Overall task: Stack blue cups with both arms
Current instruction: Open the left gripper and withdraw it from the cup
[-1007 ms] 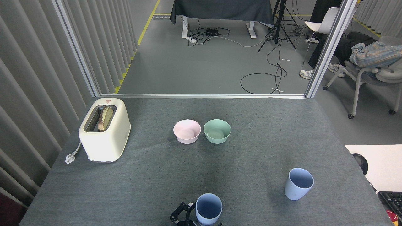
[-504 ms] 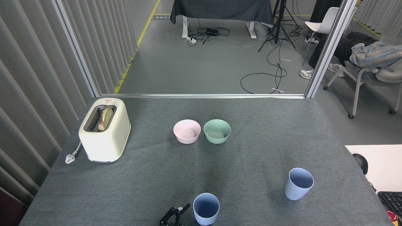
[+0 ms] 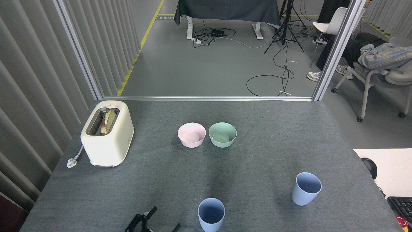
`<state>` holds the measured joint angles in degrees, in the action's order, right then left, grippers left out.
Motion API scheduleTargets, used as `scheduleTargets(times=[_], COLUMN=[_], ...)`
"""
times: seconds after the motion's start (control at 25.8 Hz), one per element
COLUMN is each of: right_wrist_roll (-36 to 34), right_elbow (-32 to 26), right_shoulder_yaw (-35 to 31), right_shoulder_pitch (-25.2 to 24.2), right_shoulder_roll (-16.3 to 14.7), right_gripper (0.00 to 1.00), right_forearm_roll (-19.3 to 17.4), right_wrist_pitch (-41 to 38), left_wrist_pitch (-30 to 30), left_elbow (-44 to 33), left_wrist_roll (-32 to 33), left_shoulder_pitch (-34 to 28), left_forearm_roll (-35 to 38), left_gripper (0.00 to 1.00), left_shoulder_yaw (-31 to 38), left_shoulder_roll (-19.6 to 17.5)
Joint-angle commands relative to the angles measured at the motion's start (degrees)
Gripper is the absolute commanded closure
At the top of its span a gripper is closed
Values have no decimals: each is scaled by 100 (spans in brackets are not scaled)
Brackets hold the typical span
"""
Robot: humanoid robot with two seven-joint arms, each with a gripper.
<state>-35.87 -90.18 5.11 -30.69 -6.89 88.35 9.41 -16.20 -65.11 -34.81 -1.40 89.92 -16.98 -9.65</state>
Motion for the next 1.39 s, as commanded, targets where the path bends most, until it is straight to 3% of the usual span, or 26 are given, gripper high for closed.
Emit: scheduleTargets(times=[0.0, 0.12, 0.23, 0.7, 0.77, 1.01, 1.24, 1.36], right_wrist_roll=[27, 36, 36, 54, 115, 344, 388, 493], right_elbow=[1, 1, 36, 80, 255, 1521, 2180, 2338], right_shoulder_yaw=[17, 8, -10, -62, -168, -555, -555, -555], right_shoulder_pitch=[45, 72, 72, 98, 335, 1486, 2304, 2611], right_shoulder_roll=[12, 12, 12, 39, 56, 30, -32, -313], right_gripper=[0, 0, 0, 0, 0, 0, 0, 0], right_forearm_roll=[7, 7, 7, -45, -89, -133, -406, -546], right_wrist_pitch=[8, 8, 96, 148, 157, 78, 52, -54], left_wrist_pitch=[38, 205, 802, 952, 952, 952, 952, 943], left_elbow=[51, 481, 894, 613, 596, 481, 481, 490], left_wrist_roll=[1, 10, 10, 45, 36, 36, 10, 10], left_shoulder_pitch=[17, 193, 492, 52, 35, -18, -36, -36], left_forearm_roll=[-651, -1108, -1310, -1556, -1556, -1556, -1556, -1556], left_gripper=[0, 0, 0, 0, 0, 0, 0, 0], left_shoulder_yaw=[529, 1355, 1891, 2015, 2015, 2015, 2015, 2015], left_shoulder_roll=[-449, -467, -423, -467, -458, -458, -450, -441])
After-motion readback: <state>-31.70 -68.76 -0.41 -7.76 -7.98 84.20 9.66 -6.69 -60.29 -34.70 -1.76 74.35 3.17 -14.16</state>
